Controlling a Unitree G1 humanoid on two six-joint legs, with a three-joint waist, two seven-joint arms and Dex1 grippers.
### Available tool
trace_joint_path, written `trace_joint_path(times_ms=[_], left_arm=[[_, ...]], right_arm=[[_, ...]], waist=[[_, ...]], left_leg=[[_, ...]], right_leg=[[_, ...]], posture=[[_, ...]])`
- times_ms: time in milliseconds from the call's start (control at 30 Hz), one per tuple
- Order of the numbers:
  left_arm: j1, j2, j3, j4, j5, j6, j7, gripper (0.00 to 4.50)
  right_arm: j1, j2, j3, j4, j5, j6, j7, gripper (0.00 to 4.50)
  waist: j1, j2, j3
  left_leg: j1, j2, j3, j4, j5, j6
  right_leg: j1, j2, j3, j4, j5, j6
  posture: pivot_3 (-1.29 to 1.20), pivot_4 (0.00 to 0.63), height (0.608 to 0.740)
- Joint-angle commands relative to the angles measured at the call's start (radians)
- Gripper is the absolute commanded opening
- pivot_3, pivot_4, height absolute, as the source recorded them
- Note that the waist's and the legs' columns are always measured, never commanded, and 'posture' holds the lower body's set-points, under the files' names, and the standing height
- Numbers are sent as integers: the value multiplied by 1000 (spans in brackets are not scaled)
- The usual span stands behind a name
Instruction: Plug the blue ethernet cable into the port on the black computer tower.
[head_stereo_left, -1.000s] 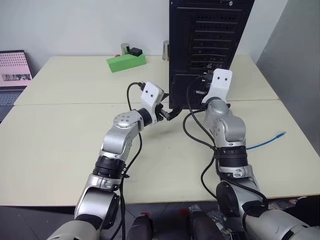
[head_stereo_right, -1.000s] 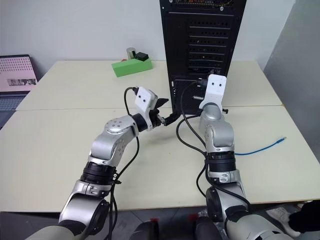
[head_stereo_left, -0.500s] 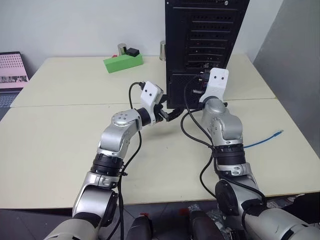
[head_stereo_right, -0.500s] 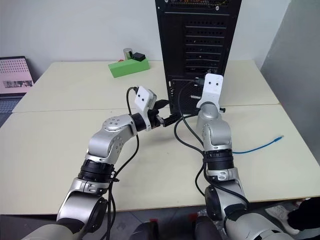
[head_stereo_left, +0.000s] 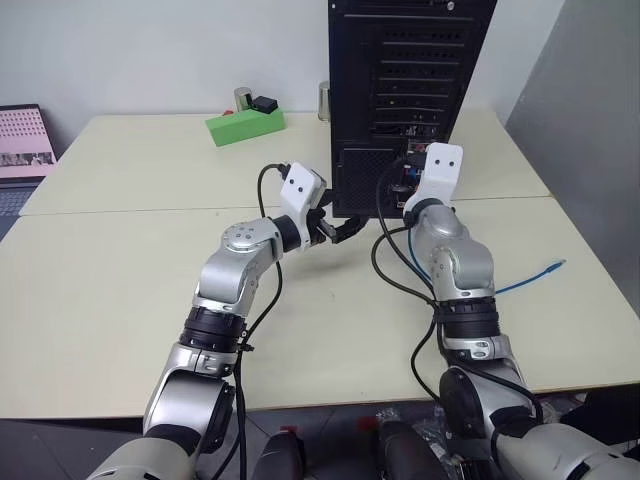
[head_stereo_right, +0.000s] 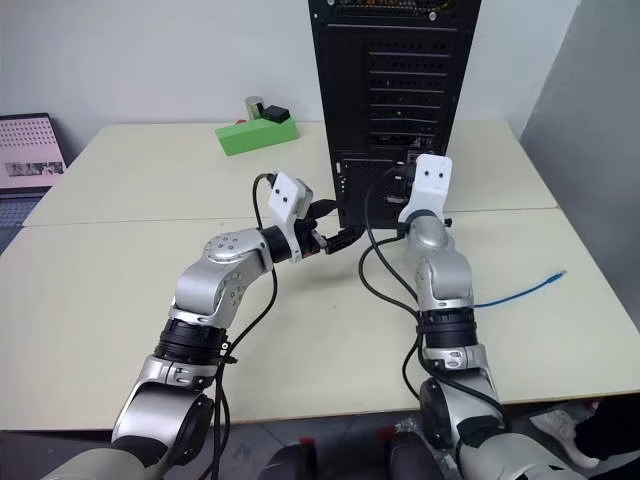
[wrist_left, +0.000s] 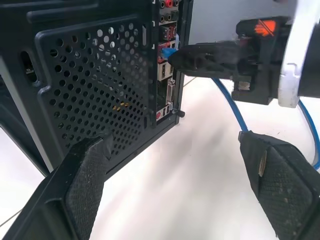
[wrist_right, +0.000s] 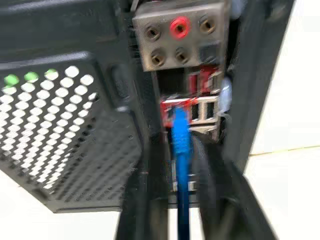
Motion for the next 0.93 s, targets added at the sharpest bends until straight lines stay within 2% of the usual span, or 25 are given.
trace_joint_path(times_ms=[33, 300, 467, 667, 933], left_arm=[[-25, 4, 5, -36, -1, -16, -2, 4279], [-22, 42, 9, -31, 19, -25, -7, 4279], [-27, 79, 20, -25, -10, -24, -64, 4500], [-28, 152, -52, -14, 52, -84, -158, 4500], [-46, 189, -44, 10, 32, -130, -258, 4500]], right_arm=[[5, 1, 19, -90, 16, -6, 28, 1681], [127, -62, 24, -357, 32, 125, 88, 3502], [262, -231, 48, -496, 49, 132, 244, 4492], [344, -431, -38, -589, 197, 145, 484, 4492], [387, -603, -105, -621, 321, 165, 655, 4492]], waist=[[2, 0, 0], [15, 0, 0], [30, 0, 0], [35, 0, 0], [35, 0, 0]], left_leg=[[0, 0, 0, 0, 0, 0], [-3, 0, -1, 0, 0, 0], [-4, 0, -2, 0, 0, 0], [-5, -1, -2, 1, 0, 0], [-5, 0, -2, 1, 0, 0]], right_leg=[[0, 0, 0, 0, 0, 0], [0, 0, -2, -3, 0, 0], [0, -1, -3, -6, 0, 0], [0, -1, -3, -6, 0, 0], [0, -1, -3, -6, 0, 0]], posture=[[0, 150, 740], [0, 150, 740], [0, 150, 740], [0, 150, 740], [0, 150, 740]])
